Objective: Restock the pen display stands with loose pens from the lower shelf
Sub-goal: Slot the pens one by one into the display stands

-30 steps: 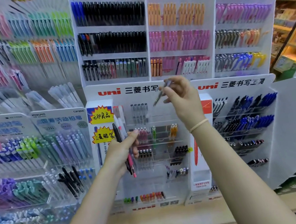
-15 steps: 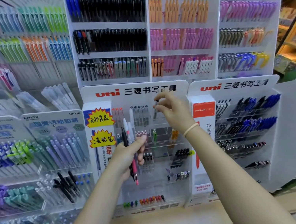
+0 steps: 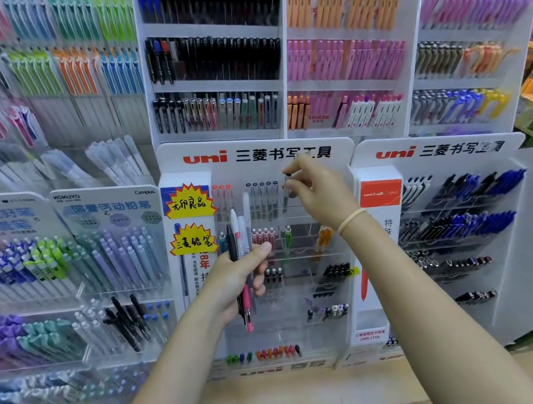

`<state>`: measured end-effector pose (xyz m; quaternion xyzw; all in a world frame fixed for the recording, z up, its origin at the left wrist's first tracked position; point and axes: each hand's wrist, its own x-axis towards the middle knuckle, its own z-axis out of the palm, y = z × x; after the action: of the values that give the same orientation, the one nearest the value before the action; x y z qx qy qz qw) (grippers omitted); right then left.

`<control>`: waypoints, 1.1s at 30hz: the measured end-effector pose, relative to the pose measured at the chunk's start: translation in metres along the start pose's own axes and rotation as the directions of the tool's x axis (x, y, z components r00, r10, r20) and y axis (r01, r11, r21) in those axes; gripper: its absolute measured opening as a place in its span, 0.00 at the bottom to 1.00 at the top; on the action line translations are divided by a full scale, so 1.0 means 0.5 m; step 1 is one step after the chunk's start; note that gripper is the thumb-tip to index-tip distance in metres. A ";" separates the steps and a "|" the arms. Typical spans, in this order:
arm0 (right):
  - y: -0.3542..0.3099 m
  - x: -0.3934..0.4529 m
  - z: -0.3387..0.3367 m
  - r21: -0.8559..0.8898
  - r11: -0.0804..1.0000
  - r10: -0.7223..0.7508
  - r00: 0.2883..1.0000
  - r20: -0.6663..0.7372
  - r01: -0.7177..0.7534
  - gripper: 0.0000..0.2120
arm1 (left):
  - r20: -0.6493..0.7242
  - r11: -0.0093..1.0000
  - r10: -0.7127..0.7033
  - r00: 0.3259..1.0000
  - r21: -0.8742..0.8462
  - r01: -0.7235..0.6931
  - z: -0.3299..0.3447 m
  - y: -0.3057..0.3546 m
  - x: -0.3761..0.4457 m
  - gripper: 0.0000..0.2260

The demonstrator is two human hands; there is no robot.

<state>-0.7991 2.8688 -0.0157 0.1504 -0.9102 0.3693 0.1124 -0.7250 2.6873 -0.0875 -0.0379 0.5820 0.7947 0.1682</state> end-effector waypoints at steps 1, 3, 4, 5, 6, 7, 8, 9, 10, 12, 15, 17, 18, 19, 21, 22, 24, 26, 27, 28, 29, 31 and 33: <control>0.000 0.000 -0.001 -0.022 1.000 -0.006 1.000 -0.001 0.006 0.03 | 0.006 1.000 0.000 1.000 0.002 0.000 -0.002 0.001 -0.001 0.08; 0.000 -0.003 0.000 -0.049 0.999 -0.010 1.000 -0.015 0.010 0.03 | 0.015 1.000 0.001 1.000 0.000 -0.001 -0.005 0.002 -0.003 0.08; 0.000 -0.004 0.001 -0.053 0.999 -0.010 1.000 -0.025 0.009 0.03 | 0.020 1.000 0.001 1.000 -0.002 -0.001 -0.006 0.002 -0.003 0.08; 0.001 -0.004 0.003 -0.056 0.998 -0.011 0.999 -0.030 0.010 0.04 | 0.025 1.000 0.000 1.000 -0.005 0.000 -0.007 0.001 -0.005 0.08; 0.000 -0.003 0.003 -0.069 0.998 -0.016 0.999 -0.028 0.014 0.04 | 0.028 1.000 0.000 1.000 -0.005 0.000 -0.008 0.000 -0.005 0.08; 0.000 -0.001 0.003 -0.092 0.996 -0.021 1.000 -0.018 0.020 0.04 | 0.031 1.000 -0.002 1.000 -0.003 0.002 -0.009 -0.001 -0.007 0.08; 0.000 0.000 0.003 -0.120 0.992 -0.025 1.000 -0.003 0.025 0.04 | 0.033 1.000 -0.005 0.999 -0.001 0.005 -0.009 -0.002 -0.008 0.08; 0.002 0.001 0.003 -0.144 0.989 -0.024 1.000 0.014 0.026 0.05 | 0.035 1.000 -0.008 0.999 -0.001 0.008 -0.010 -0.003 -0.010 0.09; 0.003 0.001 0.004 -0.155 0.988 -0.017 0.999 0.028 0.021 0.05 | 0.037 1.000 -0.011 0.999 -0.004 0.011 -0.010 -0.004 -0.012 0.09; 0.006 -0.003 0.005 -0.132 0.991 0.017 0.999 0.042 -0.011 0.05 | 0.041 1.000 -0.015 0.999 -0.010 0.015 -0.012 -0.003 -0.017 0.09; 0.007 -0.003 0.005 -0.091 0.995 0.051 0.998 0.036 -0.048 0.04 | 0.057 1.000 -0.010 0.998 -0.011 0.011 -0.017 0.000 -0.023 0.11; 0.006 -0.006 0.003 -0.069 0.994 0.082 0.996 0.030 -0.080 0.06 | 0.081 1.000 -0.015 0.997 0.002 0.015 -0.019 0.002 -0.026 0.12; 0.004 -0.009 0.003 -0.079 0.993 0.088 0.996 0.033 -0.085 0.08 | 0.096 1.000 -0.019 0.995 0.007 0.019 -0.021 0.004 -0.027 0.12; 0.001 -0.014 0.000 -0.124 0.990 0.065 0.998 0.024 -0.062 0.10 | 0.113 1.000 -0.027 0.993 0.011 0.026 -0.021 0.005 -0.030 0.11; -0.005 -0.027 -0.006 -0.243 0.970 -0.051 0.995 -0.087 0.028 0.15 | 0.158 0.999 -0.037 0.987 0.022 0.034 -0.021 0.009 -0.033 0.10; -0.015 -0.039 -0.005 -0.230 0.971 -0.099 0.980 -0.173 0.058 0.14 | 0.186 0.999 -0.036 0.982 0.033 0.030 -0.021 0.011 -0.035 0.11; -0.049 -0.067 0.000 -0.021 1.000 -0.027 0.975 -0.219 0.023 0.09 | 0.244 0.997 -0.047 0.969 0.067 0.032 -0.016 0.015 -0.037 0.12; -0.073 -0.093 0.015 0.202 0.968 0.156 0.988 -0.013 -0.150 0.11 | 0.296 0.991 -0.088 0.951 0.118 0.055 -0.007 0.019 -0.039 0.14; -0.073 -0.105 0.020 0.259 0.939 0.216 0.975 0.057 -0.224 0.13 | 0.310 0.988 -0.106 0.945 0.143 0.064 -0.001 0.020 -0.040 0.15; -0.068 -0.114 0.020 0.328 0.905 0.263 0.962 0.074 -0.272 0.15 | 0.307 0.985 -0.114 0.945 0.157 0.068 0.004 0.019 -0.040 0.17; -0.062 -0.121 0.015 0.417 0.857 0.310 0.949 0.055 -0.304 0.14 | 0.286 0.986 -0.109 0.952 0.151 0.068 0.007 0.017 -0.040 0.19; -0.046 -0.134 -0.004 0.627 0.713 0.386 0.922 0.020 -0.312 0.10 | 0.186 0.996 -0.066 0.980 0.070 0.054 0.005 0.011 -0.036 0.18; -0.032 -0.148 -0.019 0.749 0.583 0.418 0.907 0.055 -0.314 0.06 | 0.042 0.998 -0.011 0.999 -0.064 0.014 0.001 0.008 -0.026 0.16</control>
<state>-0.7238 2.8789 -0.0222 -0.0319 -0.6810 0.7313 0.0201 -0.7138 2.6837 -0.0802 -0.0305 0.5523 0.8126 0.1837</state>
